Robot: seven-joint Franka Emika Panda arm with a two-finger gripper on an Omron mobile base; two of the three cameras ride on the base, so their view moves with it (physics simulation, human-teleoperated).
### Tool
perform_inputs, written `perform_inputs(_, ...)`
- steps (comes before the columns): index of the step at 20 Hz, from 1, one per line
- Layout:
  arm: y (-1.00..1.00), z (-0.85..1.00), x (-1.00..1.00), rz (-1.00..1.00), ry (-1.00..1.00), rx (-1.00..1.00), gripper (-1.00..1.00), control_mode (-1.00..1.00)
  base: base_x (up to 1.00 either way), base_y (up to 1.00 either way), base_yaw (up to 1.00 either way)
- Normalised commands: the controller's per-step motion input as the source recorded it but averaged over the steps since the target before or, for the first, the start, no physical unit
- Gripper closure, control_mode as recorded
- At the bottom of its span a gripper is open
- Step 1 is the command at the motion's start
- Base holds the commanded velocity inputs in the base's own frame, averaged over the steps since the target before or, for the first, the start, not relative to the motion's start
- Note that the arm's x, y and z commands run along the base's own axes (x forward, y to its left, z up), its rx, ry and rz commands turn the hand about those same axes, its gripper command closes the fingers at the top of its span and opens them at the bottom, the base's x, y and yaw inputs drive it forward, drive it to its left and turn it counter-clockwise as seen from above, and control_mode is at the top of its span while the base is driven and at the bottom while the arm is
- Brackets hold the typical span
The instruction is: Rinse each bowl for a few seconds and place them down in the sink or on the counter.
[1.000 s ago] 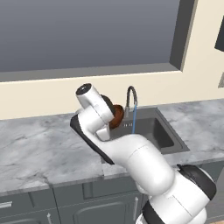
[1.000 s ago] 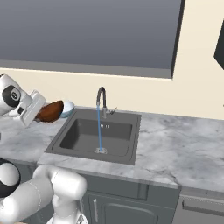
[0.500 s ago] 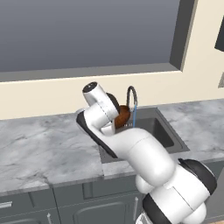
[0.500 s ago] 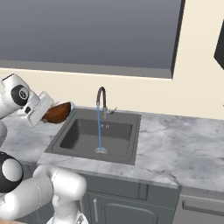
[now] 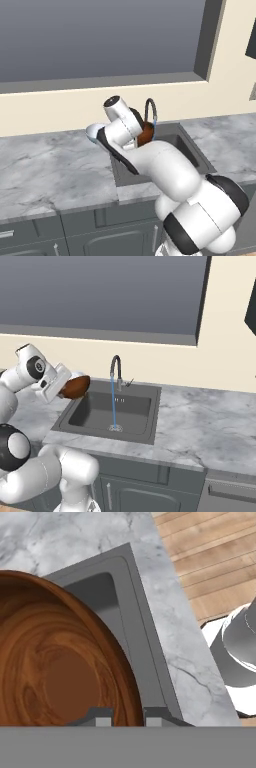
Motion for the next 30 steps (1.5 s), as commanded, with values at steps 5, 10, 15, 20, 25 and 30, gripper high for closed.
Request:
perform_inputs(5, -0.22, -0.08, 0.08, -0.01, 0.0, 0.0, 1.0, -1.0, 0.0, 0.0, 0.0)
perform_inputs(10, -0.1, -0.14, 0.1, 0.0, 0.0, 0.0, 1.0, -1.0, 0.0, 0.0, 0.0)
perform_inputs(15, -0.2, -0.12, 0.1, 0.0, 0.0, 0.0, 1.0, -1.0, 0.0, 0.0, 0.0)
perform_inputs(20, -0.21, -0.07, 0.13, 0.0, 0.0, 0.0, 1.0, -1.0, 0.0, 0.0, 0.0)
perform_inputs(25, -0.14, -0.11, 0.13, 0.0, 0.01, 0.0, 1.0, -1.0, 0.0, 0.0, 0.0)
perform_inputs(30, -0.11, -0.18, 0.15, 0.0, 0.02, 0.0, 1.0, -1.0, 0.0, 0.0, 0.0)
